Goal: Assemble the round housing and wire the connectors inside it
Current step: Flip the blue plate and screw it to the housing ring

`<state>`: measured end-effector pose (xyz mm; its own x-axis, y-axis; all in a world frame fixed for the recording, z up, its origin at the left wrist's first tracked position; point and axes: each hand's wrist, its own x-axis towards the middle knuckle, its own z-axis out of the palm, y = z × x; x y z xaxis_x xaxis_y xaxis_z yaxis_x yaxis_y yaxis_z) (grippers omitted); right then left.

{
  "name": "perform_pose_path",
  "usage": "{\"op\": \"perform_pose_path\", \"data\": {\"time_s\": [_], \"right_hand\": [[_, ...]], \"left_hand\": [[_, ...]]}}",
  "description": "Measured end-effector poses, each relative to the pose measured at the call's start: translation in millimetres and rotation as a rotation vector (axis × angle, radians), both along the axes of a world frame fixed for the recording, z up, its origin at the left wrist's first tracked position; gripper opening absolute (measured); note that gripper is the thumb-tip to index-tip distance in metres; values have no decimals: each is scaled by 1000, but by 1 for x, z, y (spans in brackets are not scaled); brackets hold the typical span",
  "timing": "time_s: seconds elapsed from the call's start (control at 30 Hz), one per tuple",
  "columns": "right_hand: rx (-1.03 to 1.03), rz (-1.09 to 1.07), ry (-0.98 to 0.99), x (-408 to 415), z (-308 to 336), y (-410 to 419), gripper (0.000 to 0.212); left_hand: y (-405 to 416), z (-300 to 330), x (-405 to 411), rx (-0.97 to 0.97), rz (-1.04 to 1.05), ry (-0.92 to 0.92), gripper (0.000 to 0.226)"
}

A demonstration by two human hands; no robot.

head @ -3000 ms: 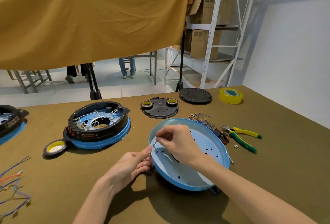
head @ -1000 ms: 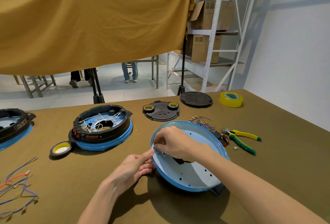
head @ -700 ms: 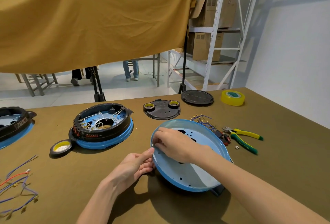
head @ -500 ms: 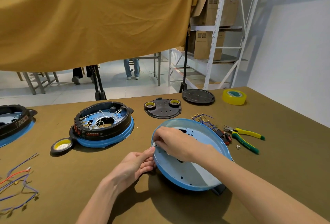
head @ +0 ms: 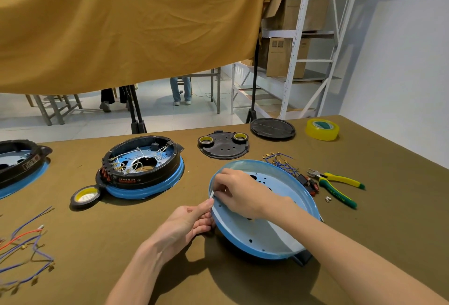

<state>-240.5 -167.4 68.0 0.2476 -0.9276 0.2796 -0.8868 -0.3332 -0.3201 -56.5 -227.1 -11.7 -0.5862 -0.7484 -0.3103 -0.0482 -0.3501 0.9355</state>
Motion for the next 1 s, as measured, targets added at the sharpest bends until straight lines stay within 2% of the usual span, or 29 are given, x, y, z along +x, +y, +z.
{"op": "perform_pose_path", "data": {"time_s": [0.13,0.3,0.37,0.43,0.53,0.63,0.77,0.9,1.0], "right_hand": [[-73,0,74,2,-10,6,13],[-71,-2,333,6,-7,-2,26],[4,-4,298,1,-3,-4,28],[109,-6,174,-6,3,-3,28],[160,20,73,-13,9,-3,22],[146,36,64,-11,9,-3,6],[62,-8,177,-9,4,-4,19],[132,28,15,-12,8,-2,15],[100,24,71,-11,7,-4,7]], "left_hand": [[0,-1,1,-20,-5,-15,87],[-1,-3,-1,-22,-1,-8,88],[-1,-3,-1,-25,6,-11,97],[-2,-4,-1,-37,5,-24,108],[-3,-5,0,-36,3,-35,112],[-3,-5,0,-40,-5,-40,112],[-2,-4,1,-59,-12,-51,113],[-3,-4,1,-52,-14,-56,114],[-3,-5,1,-40,-12,-48,113]]}}
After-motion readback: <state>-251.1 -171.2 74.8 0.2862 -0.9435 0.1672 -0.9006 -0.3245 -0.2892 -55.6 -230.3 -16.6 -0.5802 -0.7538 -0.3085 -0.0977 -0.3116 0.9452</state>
